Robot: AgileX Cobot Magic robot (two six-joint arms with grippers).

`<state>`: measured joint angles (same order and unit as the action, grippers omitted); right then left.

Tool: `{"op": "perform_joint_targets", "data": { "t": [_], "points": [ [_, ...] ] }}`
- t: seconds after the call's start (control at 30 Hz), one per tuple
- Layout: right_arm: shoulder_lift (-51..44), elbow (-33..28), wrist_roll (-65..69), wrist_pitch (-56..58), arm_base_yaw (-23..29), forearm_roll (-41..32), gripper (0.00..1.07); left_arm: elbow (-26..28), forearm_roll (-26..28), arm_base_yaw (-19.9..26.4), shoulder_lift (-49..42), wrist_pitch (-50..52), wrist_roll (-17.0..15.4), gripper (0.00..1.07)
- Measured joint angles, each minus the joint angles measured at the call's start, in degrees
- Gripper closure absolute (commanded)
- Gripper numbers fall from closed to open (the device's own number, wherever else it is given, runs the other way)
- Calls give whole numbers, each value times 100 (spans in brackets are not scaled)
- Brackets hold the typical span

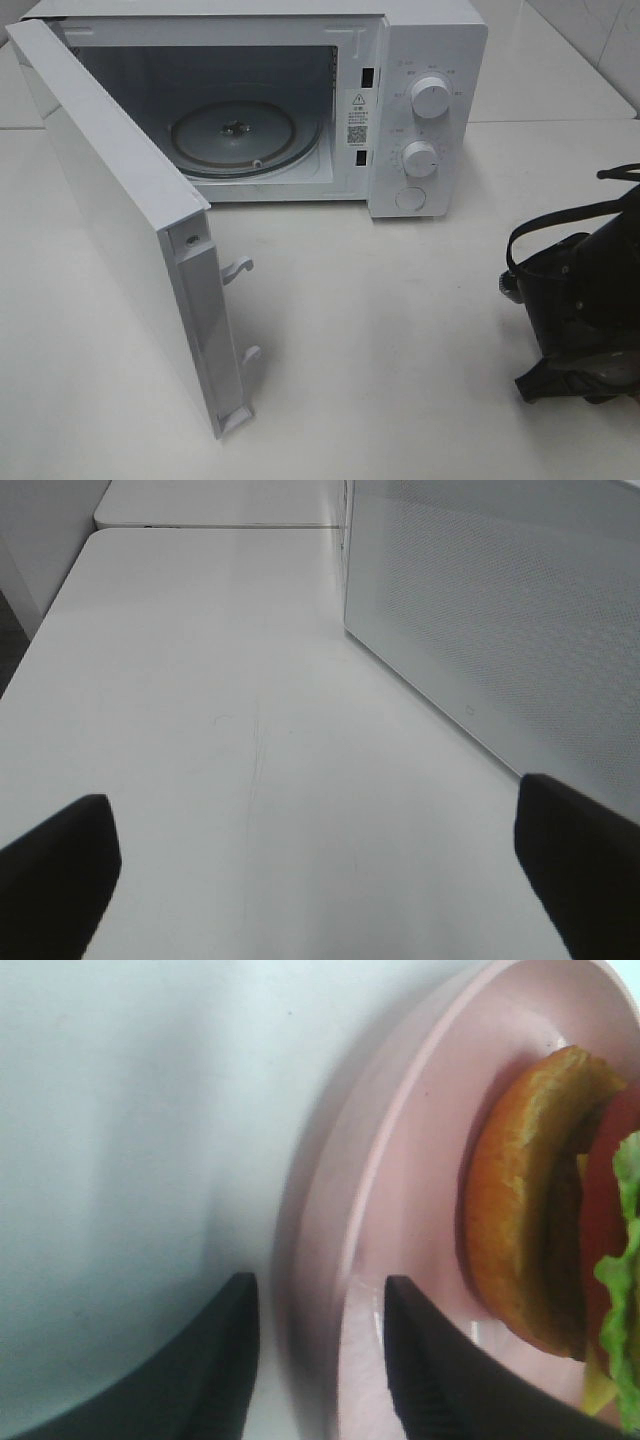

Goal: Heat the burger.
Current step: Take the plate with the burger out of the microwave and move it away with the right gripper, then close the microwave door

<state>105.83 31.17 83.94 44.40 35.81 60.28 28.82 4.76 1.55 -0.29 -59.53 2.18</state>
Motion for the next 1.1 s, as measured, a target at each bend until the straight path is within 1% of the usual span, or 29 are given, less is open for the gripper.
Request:
{"op": "perform_joint_targets", "data": {
  "t": [0.17, 0.27, 0.3, 0.4, 0.47, 0.5, 0.53, 0.6, 0.63, 0.7, 0.73, 0.8, 0.83, 0.9, 0.93, 0.97, 1.03, 1.07, 1.1],
  "points": [
    [-384, 17, -413, -229, 0, -338, 62, 0, 0, 0, 0, 0, 0, 6],
    [-670, 17, -619, -223, 0, -487, 59, 0, 0, 0, 0, 0, 0, 6],
    [-871, 11, -739, -218, 0, -573, 55, 0, 0, 0, 0, 0, 0, 6],
    [-1043, 11, -865, -212, 0, -659, 53, 0, 0, 0, 0, 0, 0, 6],
    [-1324, 17, -1071, -212, 0, -814, 42, 0, 0, 0, 0, 0, 0, 6],
    [-1324, 17, -1071, -212, 0, -814, 42, 0, 0, 0, 0, 0, 0, 6],
    [-1524, 17, -1232, -206, 0, -917, 38, 0, 0, 0, 0, 0, 0, 6],
    [-1604, 17, -1312, -206, 0, -980, 36, 0, 0, 0, 0, 0, 0, 6],
    [-1604, 17, -1312, -206, 0, -980, 36, 0, 0, 0, 0, 0, 0, 6],
    [-2028, 17, -1736, -201, 0, -1306, 35, 0, 0, 0, 0, 0, 0, 6],
    [-2028, 17, -1736, -201, 0, -1306, 35, 0, 0, 0, 0, 0, 0, 6],
    [-2384, 17, -2103, -201, 0, -1610, 35, 0, 0, 0, 0, 0, 0, 6],
    [-2384, 17, -2103, -201, 0, -1610, 35, 0, 0, 0, 0, 0, 0, 6],
    [-2744, 17, -2527, -195, 0, -2011, 35, 0, 0, 0, 0, 0, 0, 6],
    [-2744, 17, -2527, -195, 0, -2011, 35, 0, 0, 0, 0, 0, 0, 6],
    [-2997, 17, -2876, -195, 0, -2309, 35, 0, 0, 0, 0, 0, 0, 6],
    [-3094, 17, -3031, -195, 0, -2447, 35, 0, 0, 0, 0, 0, 0, 6],
    [-3317, 52, -3466, -166, 0, -2785, 35, 0, 0, 0, 0, 0, 0, 6],
    [-3317, 52, -3466, -166, 0, -2785, 35, 0, 0, 0, 0, 0, 0, 6]
  ]
}}
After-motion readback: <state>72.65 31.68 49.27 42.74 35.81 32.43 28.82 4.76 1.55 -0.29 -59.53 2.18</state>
